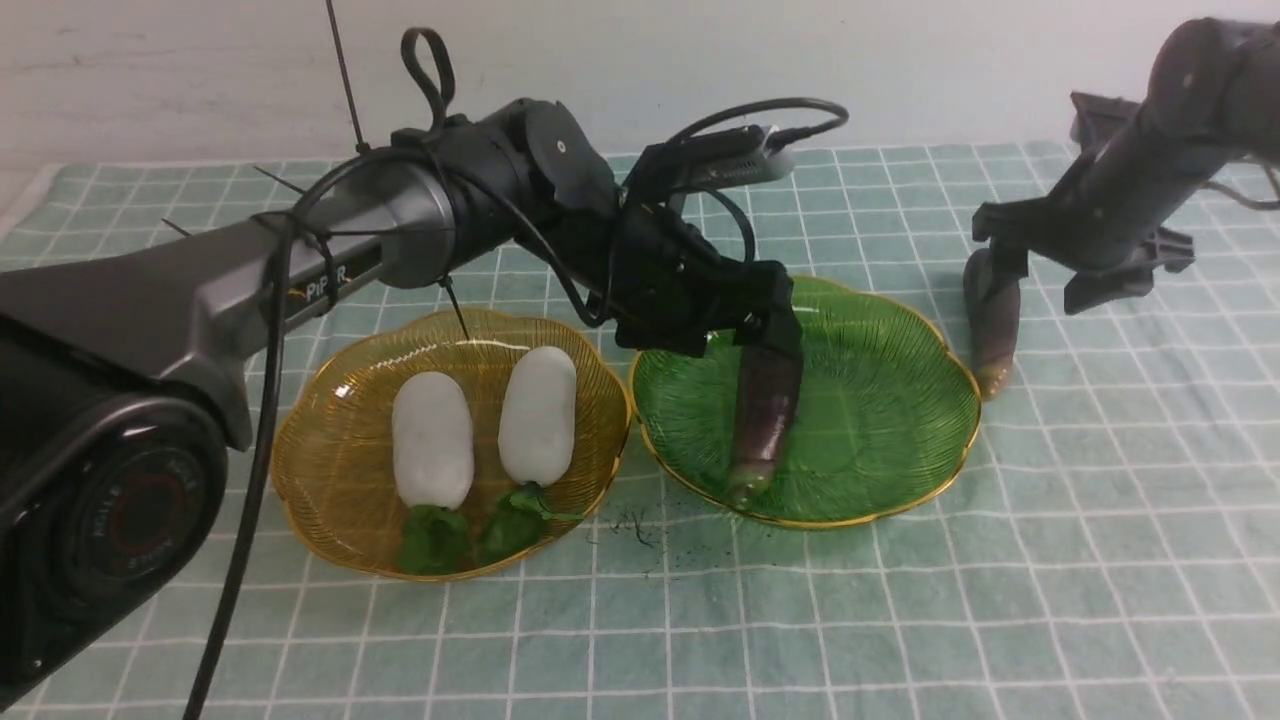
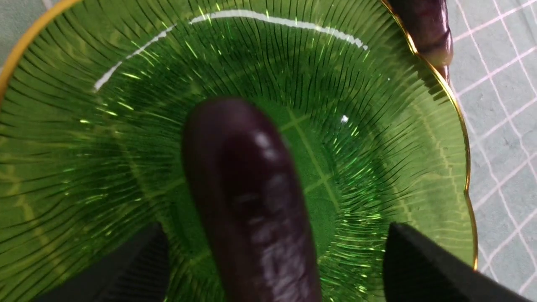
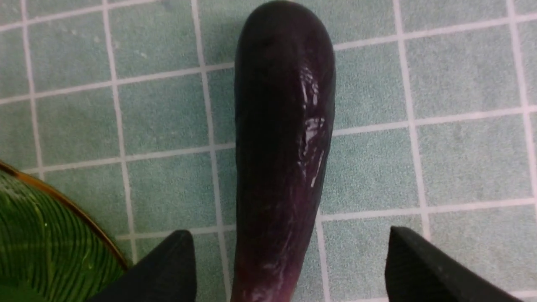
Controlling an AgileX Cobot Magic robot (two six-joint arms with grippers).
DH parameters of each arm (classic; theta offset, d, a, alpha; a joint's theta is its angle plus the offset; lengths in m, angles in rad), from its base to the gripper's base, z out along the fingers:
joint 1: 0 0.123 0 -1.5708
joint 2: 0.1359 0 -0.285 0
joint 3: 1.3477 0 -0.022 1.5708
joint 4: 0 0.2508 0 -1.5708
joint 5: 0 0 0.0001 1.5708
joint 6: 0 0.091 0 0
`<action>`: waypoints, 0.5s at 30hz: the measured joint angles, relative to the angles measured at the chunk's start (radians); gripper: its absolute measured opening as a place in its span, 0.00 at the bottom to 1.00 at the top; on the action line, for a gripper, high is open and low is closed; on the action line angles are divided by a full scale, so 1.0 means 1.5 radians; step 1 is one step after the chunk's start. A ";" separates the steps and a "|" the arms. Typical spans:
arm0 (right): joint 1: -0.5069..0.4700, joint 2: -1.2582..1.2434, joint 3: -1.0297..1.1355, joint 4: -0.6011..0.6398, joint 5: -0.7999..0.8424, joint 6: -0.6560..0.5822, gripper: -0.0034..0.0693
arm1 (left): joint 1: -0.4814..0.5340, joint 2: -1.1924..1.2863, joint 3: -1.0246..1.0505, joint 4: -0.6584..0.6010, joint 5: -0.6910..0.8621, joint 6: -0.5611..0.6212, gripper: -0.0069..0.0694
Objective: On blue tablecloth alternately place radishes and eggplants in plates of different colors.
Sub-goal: 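Place the eggplant on the green plate, then put the eggplants into the green plate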
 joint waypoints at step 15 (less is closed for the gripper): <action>-0.042 -0.065 0.001 -0.041 0.049 0.015 0.43 | 0.023 -0.170 -0.137 0.339 0.309 -0.150 0.09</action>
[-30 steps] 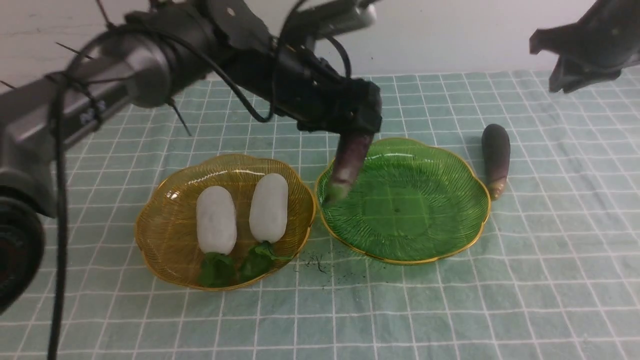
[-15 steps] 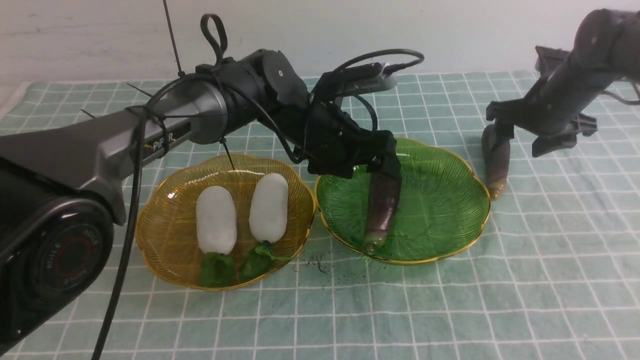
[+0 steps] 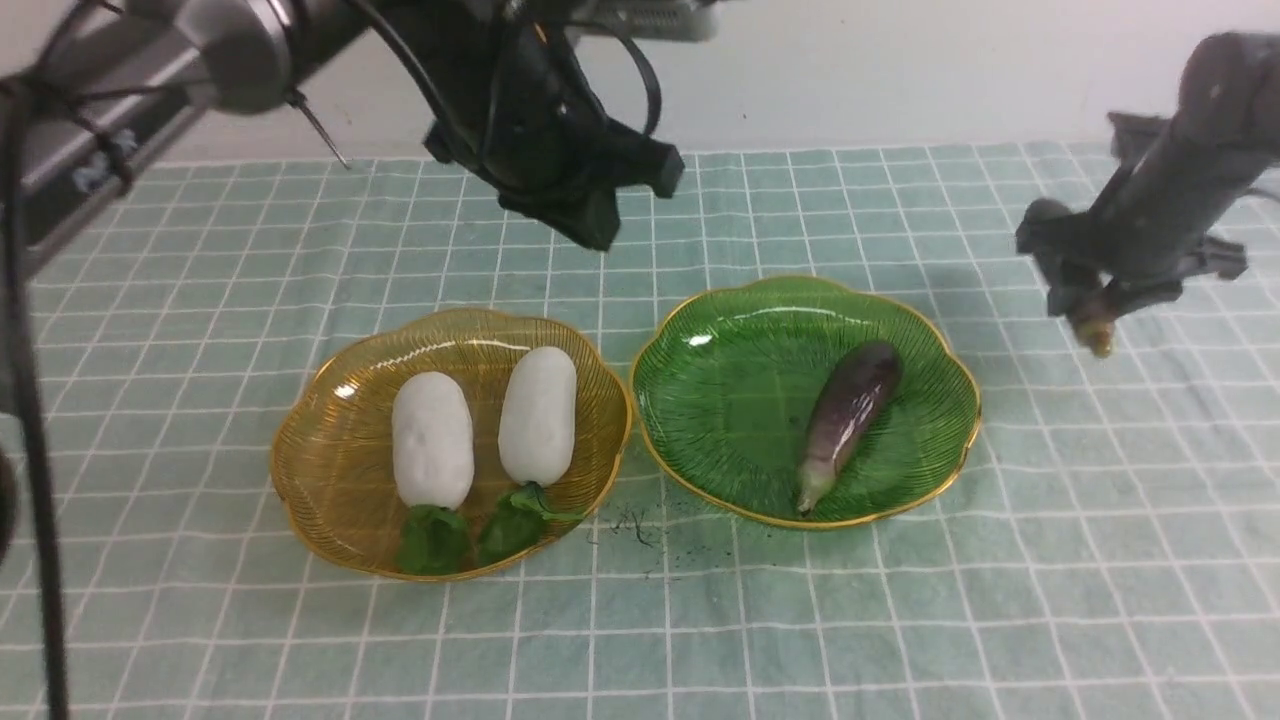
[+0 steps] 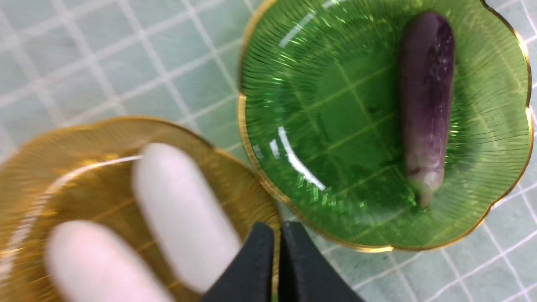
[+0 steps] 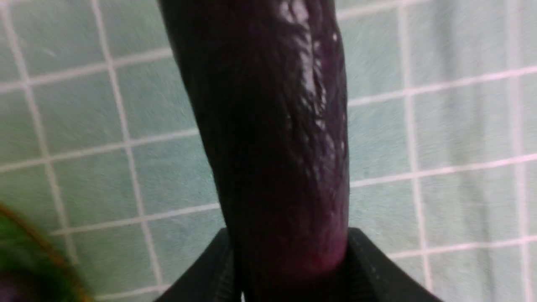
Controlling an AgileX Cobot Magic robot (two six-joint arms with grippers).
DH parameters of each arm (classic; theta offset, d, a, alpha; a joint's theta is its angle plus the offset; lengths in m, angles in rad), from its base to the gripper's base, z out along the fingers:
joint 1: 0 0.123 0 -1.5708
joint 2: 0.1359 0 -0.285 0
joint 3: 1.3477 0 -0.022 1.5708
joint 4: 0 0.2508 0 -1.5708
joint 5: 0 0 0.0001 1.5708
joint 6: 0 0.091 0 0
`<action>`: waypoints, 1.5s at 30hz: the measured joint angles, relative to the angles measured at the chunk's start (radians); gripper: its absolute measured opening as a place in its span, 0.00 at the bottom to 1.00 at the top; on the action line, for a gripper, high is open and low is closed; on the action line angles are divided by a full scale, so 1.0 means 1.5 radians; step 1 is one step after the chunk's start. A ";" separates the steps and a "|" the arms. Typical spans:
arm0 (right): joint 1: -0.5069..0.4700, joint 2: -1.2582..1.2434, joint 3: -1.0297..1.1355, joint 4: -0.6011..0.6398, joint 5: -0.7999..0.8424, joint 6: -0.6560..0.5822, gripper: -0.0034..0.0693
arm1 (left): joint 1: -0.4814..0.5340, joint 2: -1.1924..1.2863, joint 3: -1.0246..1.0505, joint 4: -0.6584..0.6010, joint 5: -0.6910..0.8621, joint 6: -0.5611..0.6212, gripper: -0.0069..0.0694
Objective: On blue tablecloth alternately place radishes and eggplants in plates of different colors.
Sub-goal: 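Put the eggplants into the green plate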
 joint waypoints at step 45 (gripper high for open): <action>0.202 -0.018 -0.001 0.199 0.089 -0.116 0.63 | 0.004 -0.739 0.621 0.069 -0.051 -0.064 0.08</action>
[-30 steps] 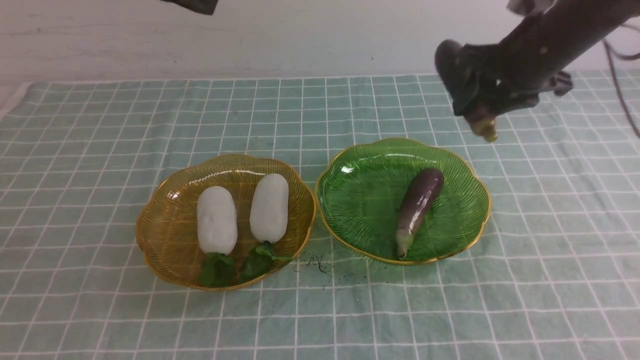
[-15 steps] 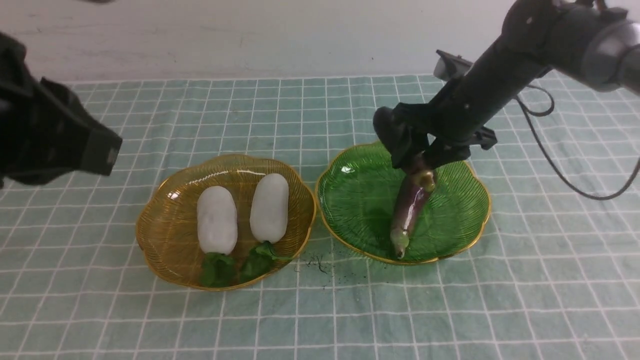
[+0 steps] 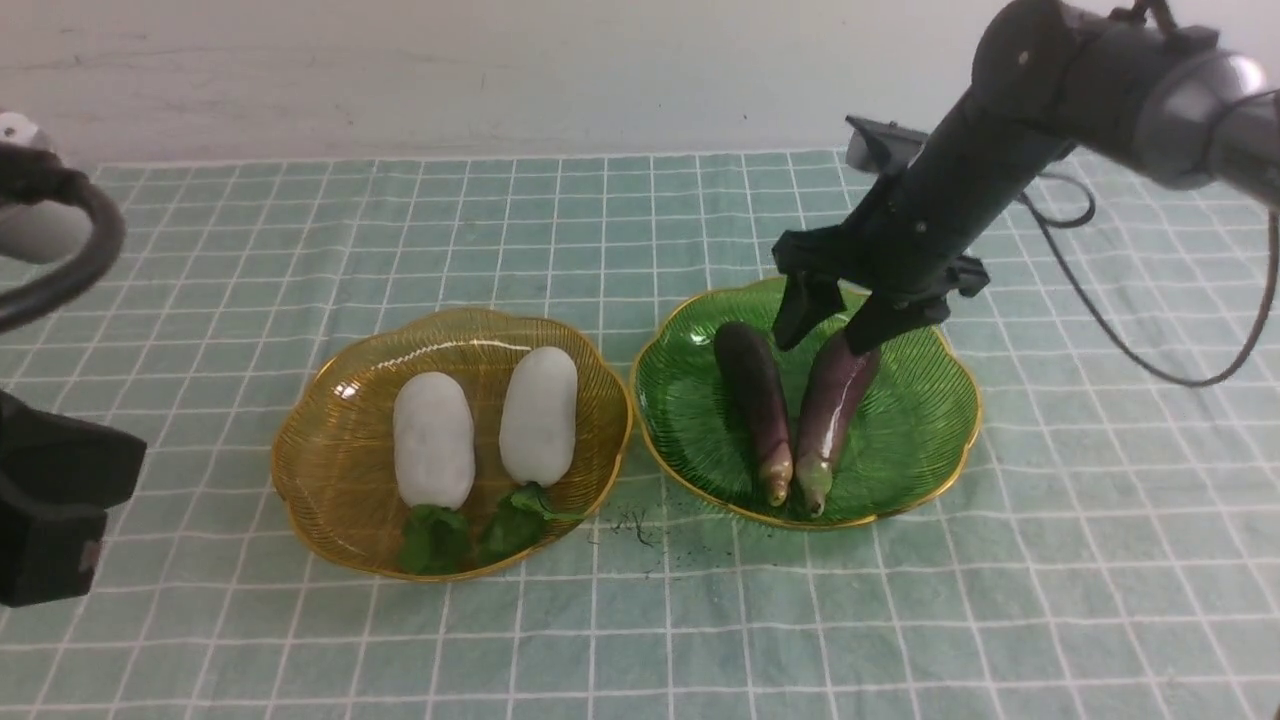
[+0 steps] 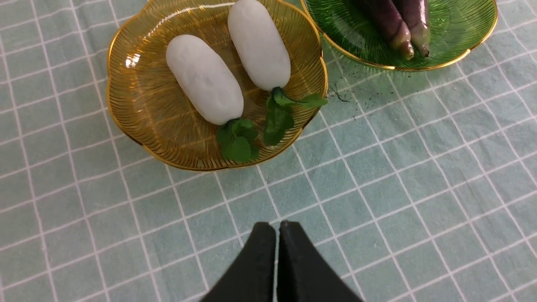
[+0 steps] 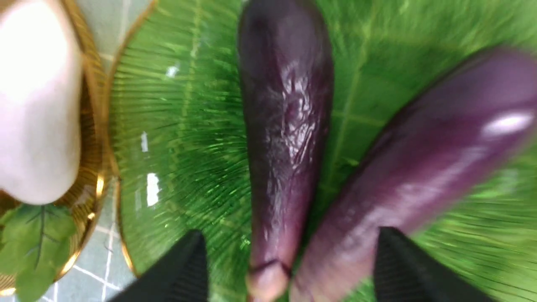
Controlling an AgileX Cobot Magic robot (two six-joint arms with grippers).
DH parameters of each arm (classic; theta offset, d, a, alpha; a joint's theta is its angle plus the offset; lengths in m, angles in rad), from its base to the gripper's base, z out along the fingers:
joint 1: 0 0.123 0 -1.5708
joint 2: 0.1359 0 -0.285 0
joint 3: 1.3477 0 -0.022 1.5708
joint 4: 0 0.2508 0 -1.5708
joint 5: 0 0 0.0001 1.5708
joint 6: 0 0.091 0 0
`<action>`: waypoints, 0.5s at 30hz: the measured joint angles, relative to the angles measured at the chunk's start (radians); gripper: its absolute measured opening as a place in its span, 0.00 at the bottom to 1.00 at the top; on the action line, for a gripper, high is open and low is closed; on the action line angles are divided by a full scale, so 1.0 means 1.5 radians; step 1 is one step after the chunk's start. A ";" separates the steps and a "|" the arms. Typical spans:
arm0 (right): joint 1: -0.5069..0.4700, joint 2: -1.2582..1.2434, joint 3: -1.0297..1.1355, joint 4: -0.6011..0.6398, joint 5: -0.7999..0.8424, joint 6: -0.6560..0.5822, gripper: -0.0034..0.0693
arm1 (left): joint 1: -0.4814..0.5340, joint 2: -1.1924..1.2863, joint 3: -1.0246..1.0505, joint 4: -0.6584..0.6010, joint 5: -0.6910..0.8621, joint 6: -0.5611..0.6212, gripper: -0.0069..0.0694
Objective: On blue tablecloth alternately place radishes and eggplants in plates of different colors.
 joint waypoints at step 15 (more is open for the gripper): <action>-0.001 -0.766 0.249 -0.092 -0.123 -0.027 0.03 | 0.000 -0.046 0.098 0.000 -0.038 -0.009 0.08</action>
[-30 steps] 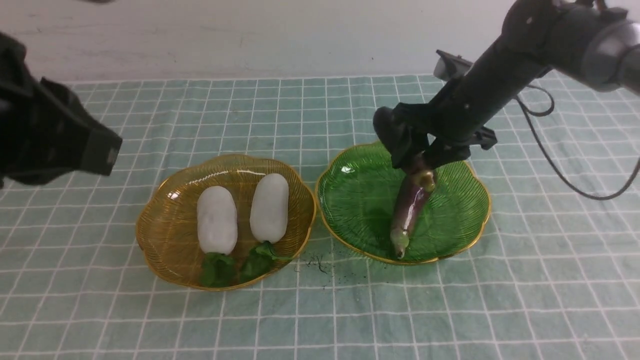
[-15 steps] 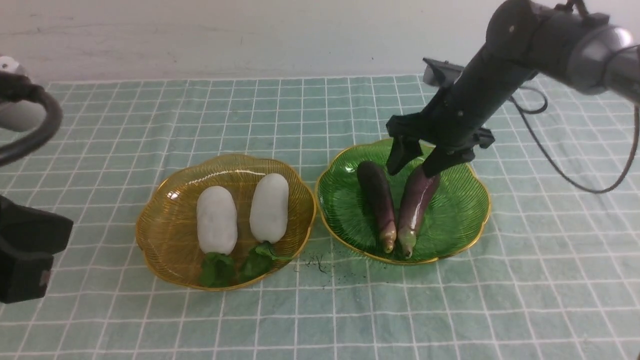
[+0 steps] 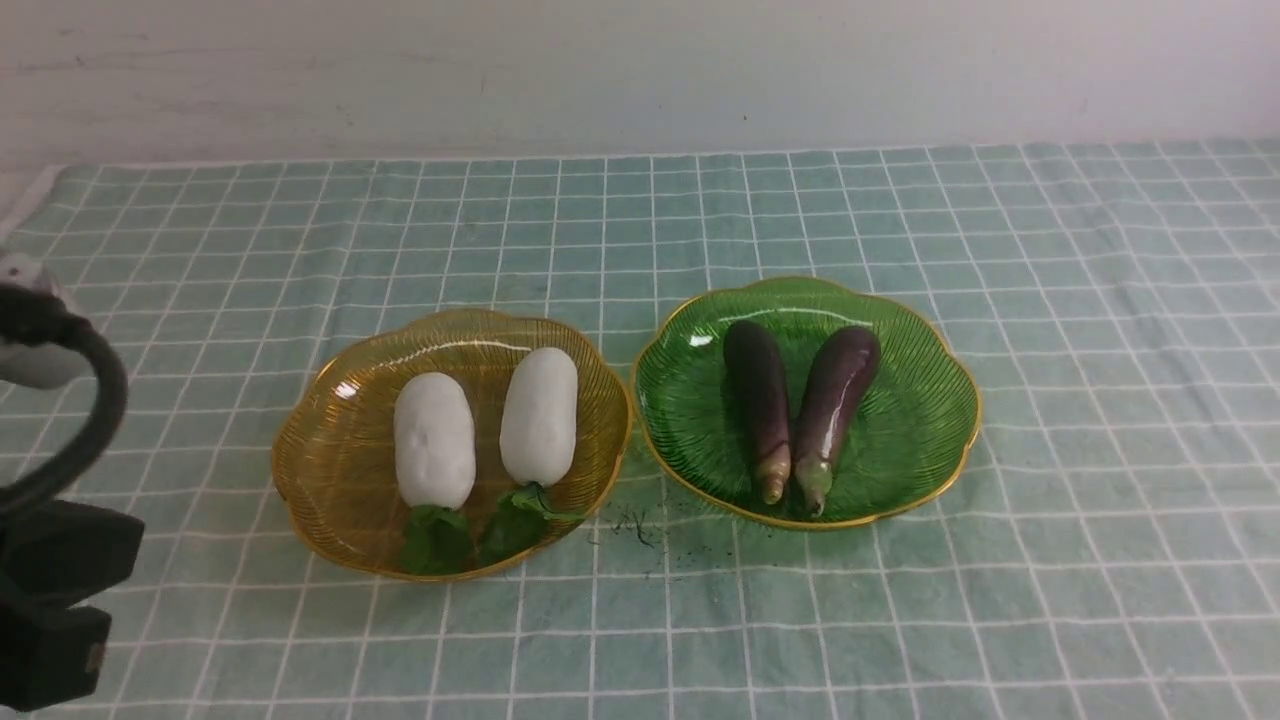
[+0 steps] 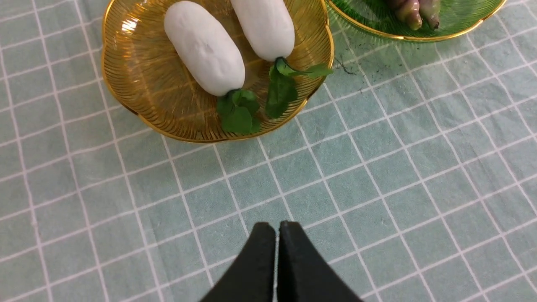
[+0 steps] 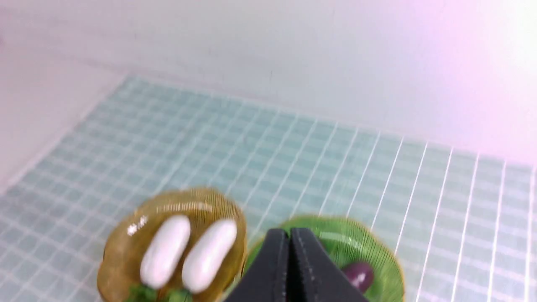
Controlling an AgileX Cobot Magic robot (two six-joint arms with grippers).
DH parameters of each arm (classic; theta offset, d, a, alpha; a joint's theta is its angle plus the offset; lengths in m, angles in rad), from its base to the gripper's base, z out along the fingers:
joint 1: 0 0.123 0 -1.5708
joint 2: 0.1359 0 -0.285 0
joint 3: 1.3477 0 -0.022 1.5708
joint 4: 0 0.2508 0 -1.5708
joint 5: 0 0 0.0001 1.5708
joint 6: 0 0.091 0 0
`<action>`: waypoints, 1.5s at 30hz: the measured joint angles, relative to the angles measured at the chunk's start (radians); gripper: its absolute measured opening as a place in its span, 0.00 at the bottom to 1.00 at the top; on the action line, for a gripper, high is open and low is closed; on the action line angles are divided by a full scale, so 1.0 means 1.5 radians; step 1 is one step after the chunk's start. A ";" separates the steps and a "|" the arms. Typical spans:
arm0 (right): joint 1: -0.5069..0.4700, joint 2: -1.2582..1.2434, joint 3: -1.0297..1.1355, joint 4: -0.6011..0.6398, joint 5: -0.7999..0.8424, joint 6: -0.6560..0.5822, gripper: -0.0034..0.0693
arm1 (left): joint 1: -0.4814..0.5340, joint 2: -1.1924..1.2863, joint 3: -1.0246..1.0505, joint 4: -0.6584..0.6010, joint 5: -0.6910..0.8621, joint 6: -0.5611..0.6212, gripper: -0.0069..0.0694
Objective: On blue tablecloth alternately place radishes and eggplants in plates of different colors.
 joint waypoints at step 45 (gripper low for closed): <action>0.000 -0.663 0.720 -0.017 -0.563 -0.013 0.03 | 0.001 -0.293 0.035 -0.018 -0.098 -0.006 0.08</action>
